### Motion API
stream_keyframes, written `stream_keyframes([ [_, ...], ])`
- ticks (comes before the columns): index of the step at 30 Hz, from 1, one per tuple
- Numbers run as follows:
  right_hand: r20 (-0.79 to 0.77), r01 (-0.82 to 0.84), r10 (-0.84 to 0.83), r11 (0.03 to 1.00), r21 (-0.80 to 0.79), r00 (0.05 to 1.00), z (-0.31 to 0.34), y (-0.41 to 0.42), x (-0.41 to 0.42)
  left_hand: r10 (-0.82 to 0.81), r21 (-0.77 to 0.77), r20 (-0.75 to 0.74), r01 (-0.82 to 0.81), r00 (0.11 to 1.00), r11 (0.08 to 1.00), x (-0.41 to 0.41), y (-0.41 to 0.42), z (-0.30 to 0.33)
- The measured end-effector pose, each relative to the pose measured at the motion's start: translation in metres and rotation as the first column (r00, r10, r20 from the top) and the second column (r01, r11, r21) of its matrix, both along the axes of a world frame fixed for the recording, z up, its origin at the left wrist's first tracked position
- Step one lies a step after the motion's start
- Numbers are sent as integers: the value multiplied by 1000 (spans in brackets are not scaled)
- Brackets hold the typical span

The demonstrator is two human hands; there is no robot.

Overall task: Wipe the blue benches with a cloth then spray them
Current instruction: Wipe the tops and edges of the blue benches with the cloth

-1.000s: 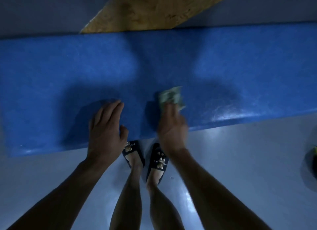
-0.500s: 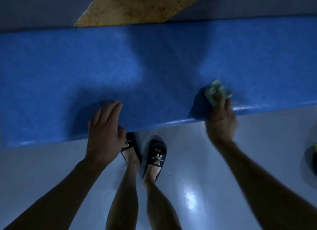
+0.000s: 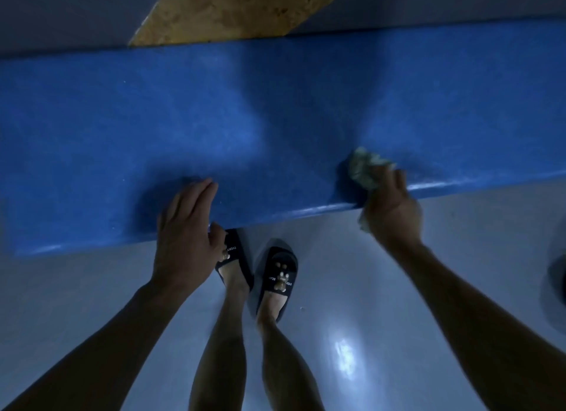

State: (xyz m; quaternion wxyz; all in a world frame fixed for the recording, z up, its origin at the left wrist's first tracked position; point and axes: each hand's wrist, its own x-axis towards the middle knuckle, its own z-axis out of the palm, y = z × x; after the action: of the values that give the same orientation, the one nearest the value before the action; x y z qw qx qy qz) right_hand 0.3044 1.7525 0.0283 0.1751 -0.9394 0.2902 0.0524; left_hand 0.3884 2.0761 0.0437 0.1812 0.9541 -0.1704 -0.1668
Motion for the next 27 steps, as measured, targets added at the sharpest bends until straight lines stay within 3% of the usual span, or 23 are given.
stream_keyframes([
  [3, -48, 239, -245, 965, -104, 968, 1, -11, 14, 2, 7, -3, -2, 1000, 1000, -6, 9, 1],
  [6, -49, 274, -275, 961, -24, 960, -5, 50, 31, 12, 10, 12, -12, 1000, 1000, -9, 19, 5],
  [9, 16, -35, 33, 986, 162, 999, -9, 141, 39, 16, 18, 21, -17, 1000, 1000, -10, 30, 5],
  [11, 94, -327, 314, 923, 203, 945, -4, 176, 43, 11, 19, 32, -11, 999, 1000, -10, 40, 4],
  [14, 92, -453, 444, 879, 147, 891, 3, 153, 54, 7, -8, 30, -7, 1000, 1000, -9, 54, 4],
  [16, 72, -374, 370, 926, 56, 926, 3, 114, 54, 3, -26, 38, -2, 999, 1000, -9, 63, 4],
  [18, 12, -167, 167, 986, 3, 986, 10, 69, 55, -2, -46, 53, 5, 999, 999, -8, 74, 4],
  [21, -89, -12, 1, 992, -127, 996, 16, 41, 55, -17, -60, 50, 20, 999, 998, -1, 94, -1],
  [24, -101, 18, -37, 983, -183, 994, 4, 74, 59, -33, -35, 38, 34, 999, 999, 5, 112, -6],
  [27, -23, 120, -124, 986, -113, 992, -19, 153, 68, -45, -10, 9, 45, 999, 999, 13, 125, -8],
])
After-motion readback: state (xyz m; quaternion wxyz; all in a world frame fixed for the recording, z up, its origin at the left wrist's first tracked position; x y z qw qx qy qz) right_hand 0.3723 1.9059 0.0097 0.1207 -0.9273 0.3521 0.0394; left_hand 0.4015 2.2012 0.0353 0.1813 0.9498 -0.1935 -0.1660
